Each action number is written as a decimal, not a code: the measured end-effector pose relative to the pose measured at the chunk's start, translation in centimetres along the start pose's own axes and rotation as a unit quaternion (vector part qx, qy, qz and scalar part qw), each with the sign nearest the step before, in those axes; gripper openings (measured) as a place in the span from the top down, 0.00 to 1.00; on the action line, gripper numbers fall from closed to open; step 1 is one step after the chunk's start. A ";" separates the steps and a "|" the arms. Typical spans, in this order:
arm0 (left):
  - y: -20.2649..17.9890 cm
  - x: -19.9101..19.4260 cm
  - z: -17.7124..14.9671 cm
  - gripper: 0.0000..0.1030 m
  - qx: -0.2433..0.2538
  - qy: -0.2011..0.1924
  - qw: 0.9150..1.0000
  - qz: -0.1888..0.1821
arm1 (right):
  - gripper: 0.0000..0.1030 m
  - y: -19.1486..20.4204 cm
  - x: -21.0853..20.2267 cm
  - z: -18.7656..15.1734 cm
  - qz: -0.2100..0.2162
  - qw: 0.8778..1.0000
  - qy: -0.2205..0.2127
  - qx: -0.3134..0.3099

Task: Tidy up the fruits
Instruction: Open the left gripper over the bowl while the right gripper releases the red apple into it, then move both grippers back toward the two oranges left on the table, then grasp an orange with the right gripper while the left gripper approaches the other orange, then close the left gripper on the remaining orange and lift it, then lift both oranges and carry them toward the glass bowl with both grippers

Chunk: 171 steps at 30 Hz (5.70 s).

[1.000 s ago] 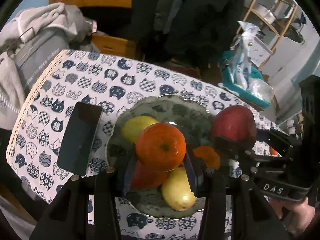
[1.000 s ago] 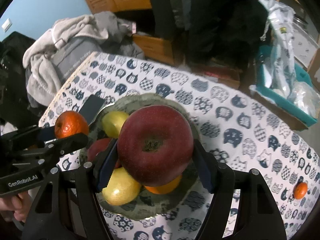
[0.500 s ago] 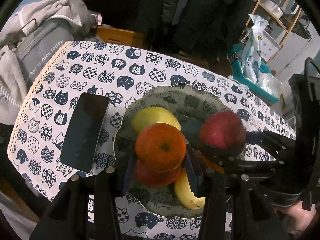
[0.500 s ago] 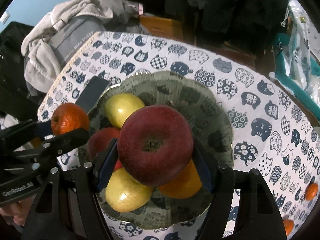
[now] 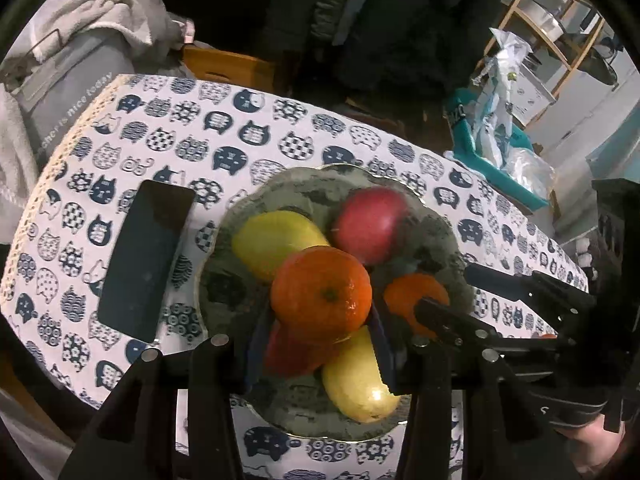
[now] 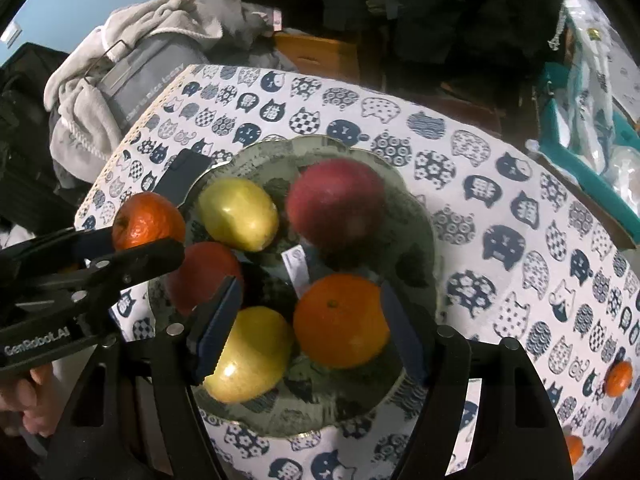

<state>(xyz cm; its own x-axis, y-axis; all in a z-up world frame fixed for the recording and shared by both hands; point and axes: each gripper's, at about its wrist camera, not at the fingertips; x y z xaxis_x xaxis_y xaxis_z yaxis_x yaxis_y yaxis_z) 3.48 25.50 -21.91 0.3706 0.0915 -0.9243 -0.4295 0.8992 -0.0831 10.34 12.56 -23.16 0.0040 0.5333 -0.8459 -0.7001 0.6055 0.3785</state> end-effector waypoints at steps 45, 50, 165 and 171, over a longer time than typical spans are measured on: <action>-15.6 -2.5 -2.2 0.23 0.142 -0.016 0.989 -0.022 | 0.27 -10.7 -17.1 -8.2 -0.110 0.981 -0.131 0.091; -18.2 -3.3 -3.0 0.22 0.167 -0.025 0.985 -0.026 | 0.25 -11.9 -19.0 -9.6 -0.122 0.977 -0.143 0.099; -41.9 6.8 -15.4 0.38 0.378 0.065 0.919 -0.095 | 0.52 -29.2 -21.9 -27.8 -0.152 0.936 -0.108 0.298; -41.1 4.1 -14.5 0.38 0.380 0.022 0.920 -0.093 | 0.52 -27.9 -23.3 -26.6 -0.162 0.938 -0.132 0.276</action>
<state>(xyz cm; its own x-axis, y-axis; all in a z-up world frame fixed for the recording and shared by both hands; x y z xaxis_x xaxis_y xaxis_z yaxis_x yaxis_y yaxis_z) 10.70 -17.24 -27.69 0.3381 -0.0973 -0.9360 0.3445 0.9384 0.0269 10.78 -32.51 -23.97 0.3800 0.3522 -0.8553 -0.1561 0.9358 0.3161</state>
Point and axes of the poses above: each gripper's, at about its wrist camera, not at the fingertips, and x roughly the way its jaws point, y to its left, z to its top, and after that the axes turned 10 degrees about z, right-handed
